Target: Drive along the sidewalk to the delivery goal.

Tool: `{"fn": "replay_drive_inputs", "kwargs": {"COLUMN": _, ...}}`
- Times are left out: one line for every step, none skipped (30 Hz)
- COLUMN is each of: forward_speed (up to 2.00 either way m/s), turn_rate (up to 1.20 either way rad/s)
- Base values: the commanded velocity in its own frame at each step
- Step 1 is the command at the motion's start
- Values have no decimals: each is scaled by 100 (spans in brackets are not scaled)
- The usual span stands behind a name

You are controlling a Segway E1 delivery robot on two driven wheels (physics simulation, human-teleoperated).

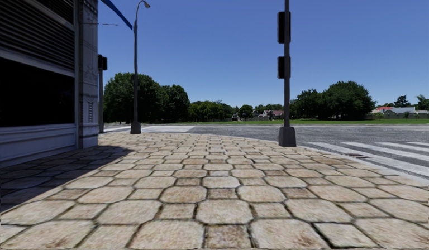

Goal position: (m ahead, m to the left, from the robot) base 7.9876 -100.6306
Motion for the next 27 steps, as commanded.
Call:
{"fn": "replay_drive_inputs", "kwargs": {"forward_speed": 200, "turn_rate": 0}}
{"fn": "replay_drive_inputs", "kwargs": {"forward_speed": 200, "turn_rate": 0}}
{"fn": "replay_drive_inputs", "kwargs": {"forward_speed": 200, "turn_rate": 0}}
{"fn": "replay_drive_inputs", "kwargs": {"forward_speed": 200, "turn_rate": 0}}
{"fn": "replay_drive_inputs", "kwargs": {"forward_speed": 200, "turn_rate": 0}}
{"fn": "replay_drive_inputs", "kwargs": {"forward_speed": 200, "turn_rate": 0}}
{"fn": "replay_drive_inputs", "kwargs": {"forward_speed": 200, "turn_rate": 0}}
{"fn": "replay_drive_inputs", "kwargs": {"forward_speed": 200, "turn_rate": 0}}
{"fn": "replay_drive_inputs", "kwargs": {"forward_speed": 200, "turn_rate": 0}}
{"fn": "replay_drive_inputs", "kwargs": {"forward_speed": 200, "turn_rate": 0}}
{"fn": "replay_drive_inputs", "kwargs": {"forward_speed": 200, "turn_rate": 0}}
{"fn": "replay_drive_inputs", "kwargs": {"forward_speed": 200, "turn_rate": 0}}
{"fn": "replay_drive_inputs", "kwargs": {"forward_speed": 200, "turn_rate": 0}}
{"fn": "replay_drive_inputs", "kwargs": {"forward_speed": 200, "turn_rate": 0}}
{"fn": "replay_drive_inputs", "kwargs": {"forward_speed": 200, "turn_rate": 0}}
{"fn": "replay_drive_inputs", "kwargs": {"forward_speed": 200, "turn_rate": 0}}
{"fn": "replay_drive_inputs", "kwargs": {"forward_speed": 200, "turn_rate": 0}}
{"fn": "replay_drive_inputs", "kwargs": {"forward_speed": 200, "turn_rate": 0}}
{"fn": "replay_drive_inputs", "kwargs": {"forward_speed": 200, "turn_rate": 0}}
{"fn": "replay_drive_inputs", "kwargs": {"forward_speed": 200, "turn_rate": 0}}
{"fn": "replay_drive_inputs", "kwargs": {"forward_speed": 200, "turn_rate": 0}}
{"fn": "replay_drive_inputs", "kwargs": {"forward_speed": 200, "turn_rate": 0}}
{"fn": "replay_drive_inputs", "kwargs": {"forward_speed": 200, "turn_rate": 0}}
{"fn": "replay_drive_inputs", "kwargs": {"forward_speed": 200, "turn_rate": 0}}
{"fn": "replay_drive_inputs", "kwargs": {"forward_speed": 200, "turn_rate": 0}}
{"fn": "replay_drive_inputs", "kwargs": {"forward_speed": 200, "turn_rate": 0}}
{"fn": "replay_drive_inputs", "kwargs": {"forward_speed": 200, "turn_rate": -36}}
